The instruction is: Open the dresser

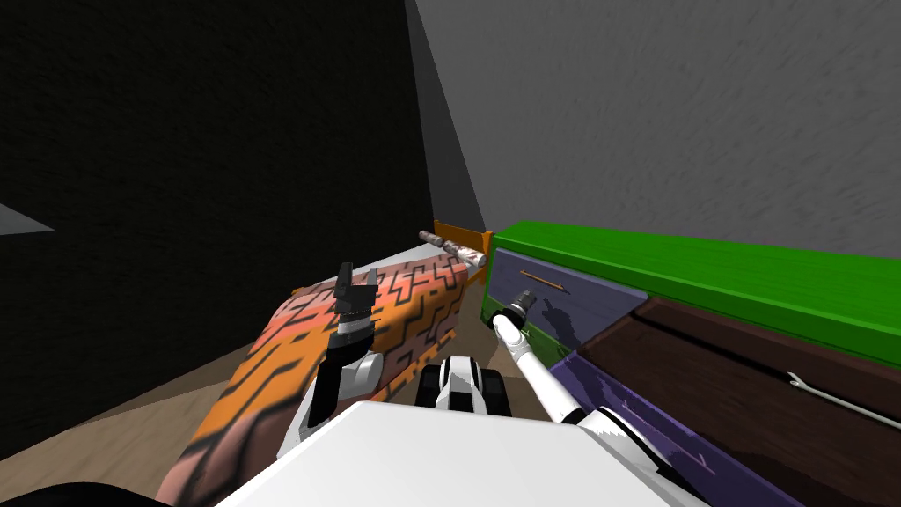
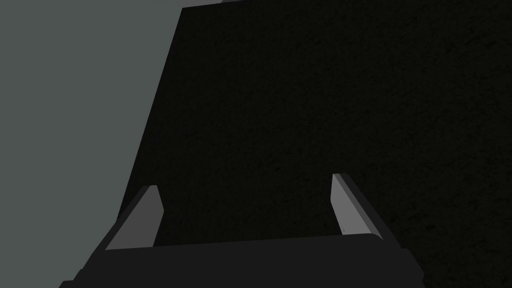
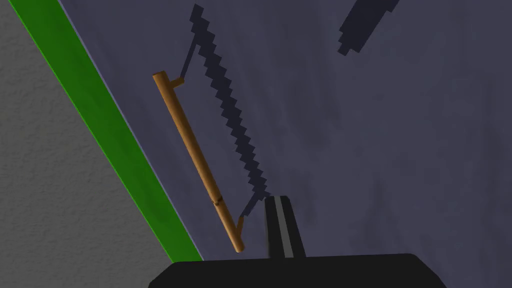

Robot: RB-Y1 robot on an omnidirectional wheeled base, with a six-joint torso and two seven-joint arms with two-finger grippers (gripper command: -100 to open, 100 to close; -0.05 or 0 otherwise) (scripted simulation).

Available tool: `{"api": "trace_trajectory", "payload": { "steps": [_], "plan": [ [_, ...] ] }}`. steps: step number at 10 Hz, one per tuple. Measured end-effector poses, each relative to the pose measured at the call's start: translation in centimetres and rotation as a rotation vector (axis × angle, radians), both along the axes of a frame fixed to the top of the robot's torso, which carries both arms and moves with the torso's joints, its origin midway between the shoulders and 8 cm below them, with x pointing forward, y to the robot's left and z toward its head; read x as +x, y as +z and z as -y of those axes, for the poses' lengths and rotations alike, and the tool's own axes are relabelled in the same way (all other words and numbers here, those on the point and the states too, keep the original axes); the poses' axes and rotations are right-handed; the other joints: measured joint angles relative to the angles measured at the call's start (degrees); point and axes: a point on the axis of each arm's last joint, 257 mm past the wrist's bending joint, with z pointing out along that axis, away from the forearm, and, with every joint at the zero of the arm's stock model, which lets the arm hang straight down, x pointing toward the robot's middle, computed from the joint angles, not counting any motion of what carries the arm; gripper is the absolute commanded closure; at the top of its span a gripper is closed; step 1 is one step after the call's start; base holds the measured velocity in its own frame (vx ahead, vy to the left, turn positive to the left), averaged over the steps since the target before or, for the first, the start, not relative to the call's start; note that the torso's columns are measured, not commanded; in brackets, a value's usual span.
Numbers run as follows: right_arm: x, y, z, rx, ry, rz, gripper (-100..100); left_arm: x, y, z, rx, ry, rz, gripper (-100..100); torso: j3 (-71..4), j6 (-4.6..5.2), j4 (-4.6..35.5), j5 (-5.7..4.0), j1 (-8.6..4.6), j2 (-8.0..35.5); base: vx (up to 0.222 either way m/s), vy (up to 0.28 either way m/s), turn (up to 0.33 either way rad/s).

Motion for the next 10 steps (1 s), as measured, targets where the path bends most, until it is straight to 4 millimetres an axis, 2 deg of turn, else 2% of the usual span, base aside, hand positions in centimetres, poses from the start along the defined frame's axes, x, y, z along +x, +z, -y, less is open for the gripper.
{"api": "trace_trajectory", "payload": {
  "steps": [1, 2, 10],
  "plan": [
    [0.0, 0.0, -0.3, 0.001, 0.0, 0.0, 100, 0.0, 0.0, 0.0, 0.0, 0.0, 0.0, 0, -0.11, 0.01, -0.05, -0.02, -0.07, -0.18, -0.055, 0.07, -0.005],
    [0.0, 0.0, -0.3, 0.001, 0.0, -0.001, -100, 0.0, 0.0, 0.0, 0.0, 0.0, 0.0, 0, -0.28, 0.02, -0.13, -0.1, -0.4, -0.47, -0.034, -0.007, 0.051],
    [5.6, 2.0, -1.8, -0.066, 0.203, -0.014, -100, 0.0, 0.0, 0.0, 0.0, 0.0, 0.0, 0, -0.12, 0.02, -0.06, -0.04, -0.1, -0.2, -0.049, -0.069, 0.077]
  ]
}}
